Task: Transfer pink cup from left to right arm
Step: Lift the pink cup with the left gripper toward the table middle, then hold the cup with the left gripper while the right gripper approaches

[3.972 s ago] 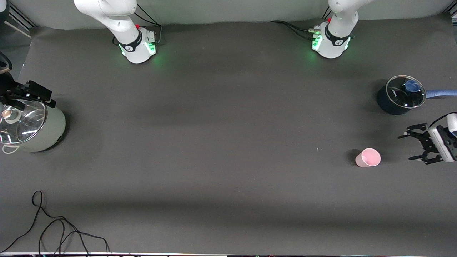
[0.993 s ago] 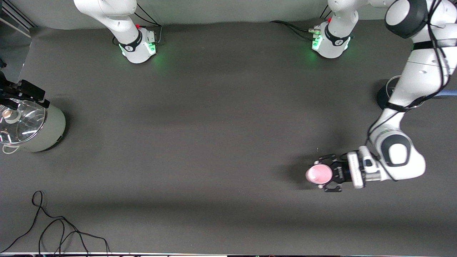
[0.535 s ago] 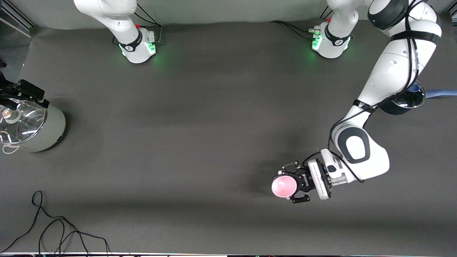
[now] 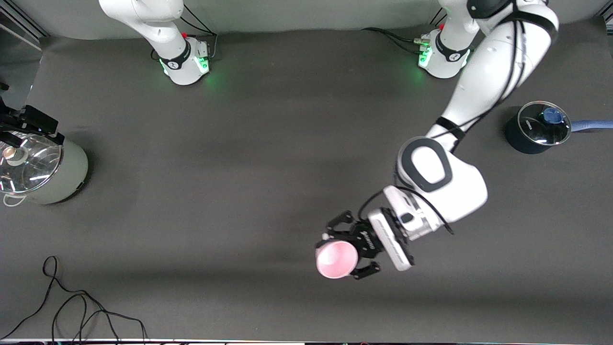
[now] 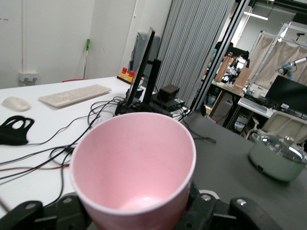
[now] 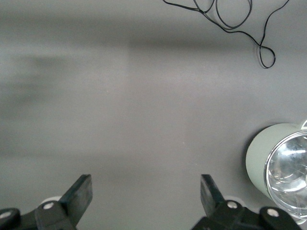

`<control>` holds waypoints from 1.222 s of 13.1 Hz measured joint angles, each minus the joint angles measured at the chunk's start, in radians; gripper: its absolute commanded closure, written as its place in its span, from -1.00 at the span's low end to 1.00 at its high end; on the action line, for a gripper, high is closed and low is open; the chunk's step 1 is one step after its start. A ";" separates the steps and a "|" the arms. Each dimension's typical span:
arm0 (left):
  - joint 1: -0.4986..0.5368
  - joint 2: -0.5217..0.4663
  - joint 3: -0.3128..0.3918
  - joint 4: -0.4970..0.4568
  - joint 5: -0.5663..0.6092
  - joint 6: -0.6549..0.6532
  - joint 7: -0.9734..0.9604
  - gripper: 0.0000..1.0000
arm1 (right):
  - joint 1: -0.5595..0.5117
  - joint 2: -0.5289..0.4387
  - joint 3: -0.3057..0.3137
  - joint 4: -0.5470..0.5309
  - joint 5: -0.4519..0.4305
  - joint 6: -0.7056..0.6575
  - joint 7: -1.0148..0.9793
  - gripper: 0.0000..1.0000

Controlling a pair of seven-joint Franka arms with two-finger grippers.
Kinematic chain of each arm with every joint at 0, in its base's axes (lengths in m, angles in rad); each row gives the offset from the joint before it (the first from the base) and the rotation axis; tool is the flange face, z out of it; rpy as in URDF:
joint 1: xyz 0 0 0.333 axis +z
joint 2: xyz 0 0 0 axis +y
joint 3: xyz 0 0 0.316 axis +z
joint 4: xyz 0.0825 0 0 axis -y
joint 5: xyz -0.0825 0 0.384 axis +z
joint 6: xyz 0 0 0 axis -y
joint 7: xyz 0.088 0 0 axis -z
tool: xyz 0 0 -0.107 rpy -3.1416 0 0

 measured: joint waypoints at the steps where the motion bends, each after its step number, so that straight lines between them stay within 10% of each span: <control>1: -0.038 -0.005 0.002 0.023 0.082 0.021 -0.092 1.00 | 0.000 0.000 0.001 0.001 0.001 0.000 0.000 -1.00; 8: -0.300 -0.035 0.161 0.105 0.872 -0.002 -0.905 1.00 | 0.001 0.001 0.004 0.002 0.002 0.000 0.000 -1.00; 16: -0.544 -0.053 0.406 0.179 0.982 -0.165 -1.176 1.00 | 0.003 0.002 0.009 0.002 0.006 0.000 0.000 -1.00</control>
